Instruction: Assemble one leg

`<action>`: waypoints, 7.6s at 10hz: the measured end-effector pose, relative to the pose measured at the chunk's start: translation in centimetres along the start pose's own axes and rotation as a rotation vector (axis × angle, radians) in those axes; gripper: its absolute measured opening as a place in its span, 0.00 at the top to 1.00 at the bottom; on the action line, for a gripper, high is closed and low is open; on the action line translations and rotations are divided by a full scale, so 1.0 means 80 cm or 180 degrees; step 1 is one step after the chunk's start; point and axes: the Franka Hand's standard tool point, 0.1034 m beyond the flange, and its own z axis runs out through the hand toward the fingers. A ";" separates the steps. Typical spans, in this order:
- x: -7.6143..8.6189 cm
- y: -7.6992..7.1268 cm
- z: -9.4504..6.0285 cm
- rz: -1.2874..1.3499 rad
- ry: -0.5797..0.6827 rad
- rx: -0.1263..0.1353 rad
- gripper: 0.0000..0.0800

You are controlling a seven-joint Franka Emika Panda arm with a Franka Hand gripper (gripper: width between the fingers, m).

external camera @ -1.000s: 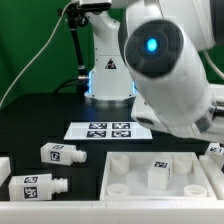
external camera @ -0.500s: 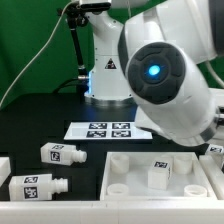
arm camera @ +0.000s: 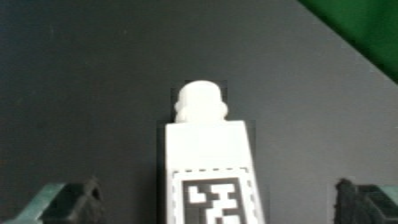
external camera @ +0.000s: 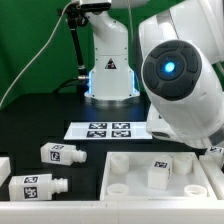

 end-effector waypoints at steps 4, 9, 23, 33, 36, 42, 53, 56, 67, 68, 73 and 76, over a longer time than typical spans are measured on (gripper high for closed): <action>0.006 0.002 0.013 0.0022 -0.0032 -0.0015 0.19; 0.005 0.006 0.009 0.0025 -0.0031 -0.0010 0.65; -0.047 -0.023 -0.194 -0.0683 0.2112 0.0061 0.65; -0.028 -0.053 -0.219 -0.1530 0.4221 0.0366 0.65; -0.026 -0.053 -0.215 -0.1628 0.4334 0.0348 0.65; -0.006 -0.023 -0.249 -0.1940 0.4495 -0.0219 0.65; 0.032 -0.015 -0.208 -0.2435 0.4704 -0.0663 0.65; 0.048 -0.012 -0.191 -0.2427 0.4631 -0.0695 0.65; 0.059 -0.012 -0.185 -0.2437 0.4674 -0.0704 0.65; 0.062 -0.010 -0.183 -0.2434 0.4670 -0.0710 0.65; 0.070 -0.006 -0.174 -0.2423 0.4608 -0.0735 0.65; 0.070 -0.006 -0.174 -0.2426 0.4624 -0.0734 0.65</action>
Offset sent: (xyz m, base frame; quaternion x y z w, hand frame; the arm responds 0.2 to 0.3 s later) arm -0.0056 0.0022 -0.0080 -0.0112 0.0033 0.0183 0.9998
